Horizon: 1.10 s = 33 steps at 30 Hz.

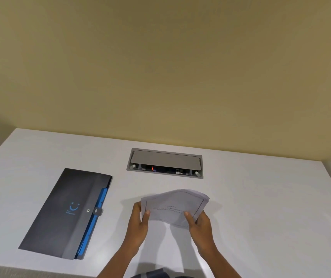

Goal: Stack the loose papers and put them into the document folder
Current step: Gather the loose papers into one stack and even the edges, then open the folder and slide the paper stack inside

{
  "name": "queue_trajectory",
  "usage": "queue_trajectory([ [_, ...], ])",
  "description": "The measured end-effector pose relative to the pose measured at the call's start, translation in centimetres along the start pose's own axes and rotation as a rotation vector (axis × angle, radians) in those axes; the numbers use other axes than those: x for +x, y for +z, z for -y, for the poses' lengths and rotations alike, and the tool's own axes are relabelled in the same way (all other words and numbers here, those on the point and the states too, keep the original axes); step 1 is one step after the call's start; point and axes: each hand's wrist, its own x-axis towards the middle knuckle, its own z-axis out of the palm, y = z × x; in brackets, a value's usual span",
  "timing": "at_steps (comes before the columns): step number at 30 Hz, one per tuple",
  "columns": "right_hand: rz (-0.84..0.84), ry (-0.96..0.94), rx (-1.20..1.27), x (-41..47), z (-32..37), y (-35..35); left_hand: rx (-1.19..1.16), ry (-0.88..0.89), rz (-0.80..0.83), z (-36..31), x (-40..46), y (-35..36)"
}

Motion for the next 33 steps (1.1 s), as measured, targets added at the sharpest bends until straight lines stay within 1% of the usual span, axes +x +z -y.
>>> queue_trajectory([
  [2, -0.028, 0.012, 0.009, 0.7, -0.1, 0.0, 0.066, 0.069, -0.093, 0.5, 0.6, -1.0],
  [5, -0.090, 0.026, 0.018, 1.4, -0.2, -0.2, 0.212, 0.148, -0.336, 2.2, 1.4, -4.0],
  [8, -0.153, 0.062, 0.016, 2.1, -0.5, -0.3, 0.484, 0.135, -0.543, 4.3, 1.9, -8.7],
  [10, -0.182, 0.079, 0.006, 2.3, -0.9, -0.5, 0.635, 0.082, -0.594, 5.6, 2.3, -12.0],
  [12, -0.207, 0.110, -0.009, 2.5, -1.4, -0.7, 0.730, -0.005, -0.564, 6.6, 2.8, -14.6],
  [15, -0.229, 0.169, -0.024, 2.9, -2.3, -0.8, 0.863, -0.105, -0.479, 8.7, 3.6, -17.0],
  [20, -0.236, 0.234, -0.041, 3.0, -3.3, -0.8, 1.046, -0.182, -0.350, 10.6, 4.6, -18.9],
  [28, -0.254, 0.270, -0.051, 2.5, -3.7, -0.4, 1.035, -0.163, -0.284, 10.5, 5.6, -19.8],
  [33, -0.254, 0.270, -0.054, 2.1, -3.5, -0.4, 0.924, -0.156, -0.281, 10.2, 5.5, -19.8],
])
